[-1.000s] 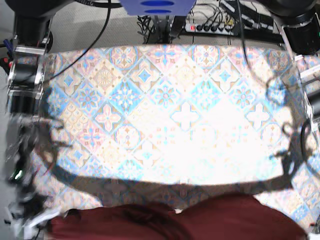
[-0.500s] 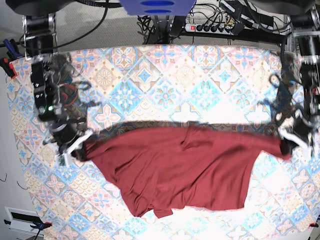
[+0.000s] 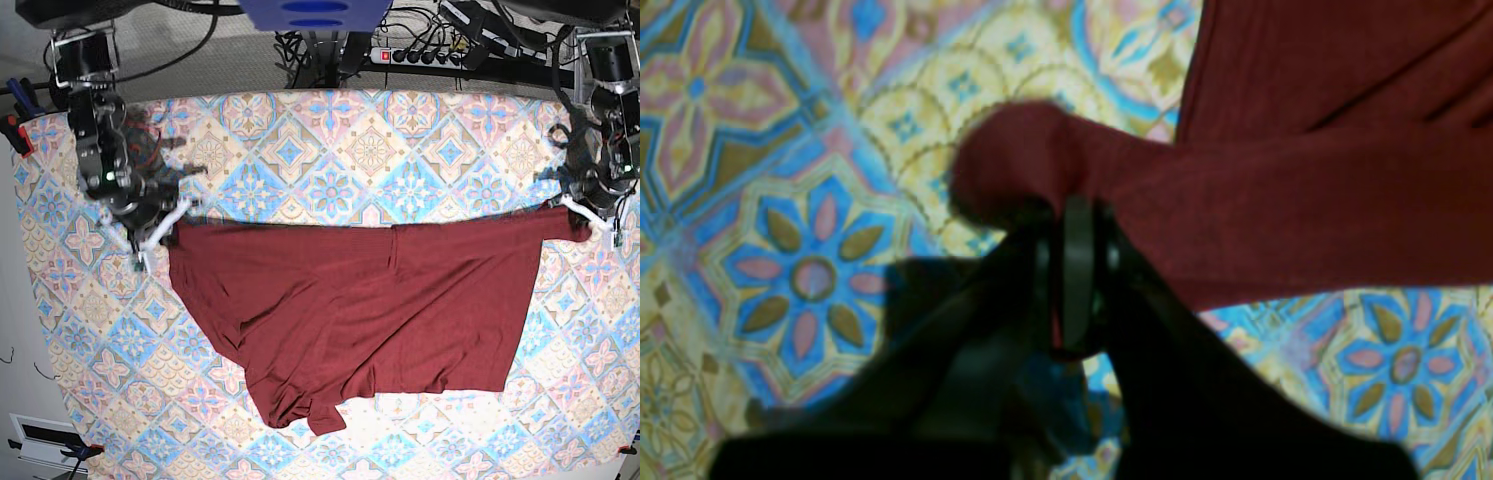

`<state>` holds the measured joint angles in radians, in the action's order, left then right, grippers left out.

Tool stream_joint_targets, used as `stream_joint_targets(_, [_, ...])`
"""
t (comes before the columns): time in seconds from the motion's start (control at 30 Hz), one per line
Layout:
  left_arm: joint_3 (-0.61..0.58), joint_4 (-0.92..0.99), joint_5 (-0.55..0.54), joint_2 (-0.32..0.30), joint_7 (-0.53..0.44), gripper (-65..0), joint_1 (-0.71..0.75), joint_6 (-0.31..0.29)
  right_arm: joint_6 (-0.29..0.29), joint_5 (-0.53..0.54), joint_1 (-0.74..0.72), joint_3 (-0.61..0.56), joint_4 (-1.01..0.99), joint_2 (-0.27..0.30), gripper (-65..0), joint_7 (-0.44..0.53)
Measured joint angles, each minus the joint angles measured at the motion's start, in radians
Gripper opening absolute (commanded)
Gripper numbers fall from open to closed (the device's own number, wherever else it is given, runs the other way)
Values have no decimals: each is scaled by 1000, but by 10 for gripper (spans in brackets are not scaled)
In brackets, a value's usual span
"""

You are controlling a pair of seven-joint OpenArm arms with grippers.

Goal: Layout the t-shirt on the table in an organized manner, then fold the t-shirt properly
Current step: 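Lift the shirt with both grippers, shake it, and lay it flat, then release the shirt and move both grippers onto its body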

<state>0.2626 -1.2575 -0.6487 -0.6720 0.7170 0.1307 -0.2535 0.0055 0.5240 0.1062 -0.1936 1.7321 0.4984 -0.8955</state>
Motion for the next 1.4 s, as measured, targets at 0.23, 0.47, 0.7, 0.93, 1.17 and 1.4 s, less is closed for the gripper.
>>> stream_joint_targets(0.23, [-5,-5,0,10,112,-537,-13,4,-2,0,43,8,26,-1,-408,-5])
stream_joint_targets(0.47, [-3,-6,-11,8,140,-369,-39,1,-14,-19,41,165,76,-3,-345,-63])
stream_joint_targets(0.7, [220,-136,-138,66,142,-363,-39,5,-10,-12,-20,108,117,-34,-343,-72])
stream_joint_targets(0.93, [242,-285,-188,177,246,-362,-79,7,-2,-75,-195,-48,62,-98,-343,-57])
stream_joint_targets(1.17, [47,-425,-150,261,257,-362,-97,4,-3,-225,-340,-197,-84,-135,-343,-44])
stream_joint_targets(1.4, [-149,-385,0,358,245,-361,-156,11,-8,-232,-355,-211,-142,-181,-343,-23])
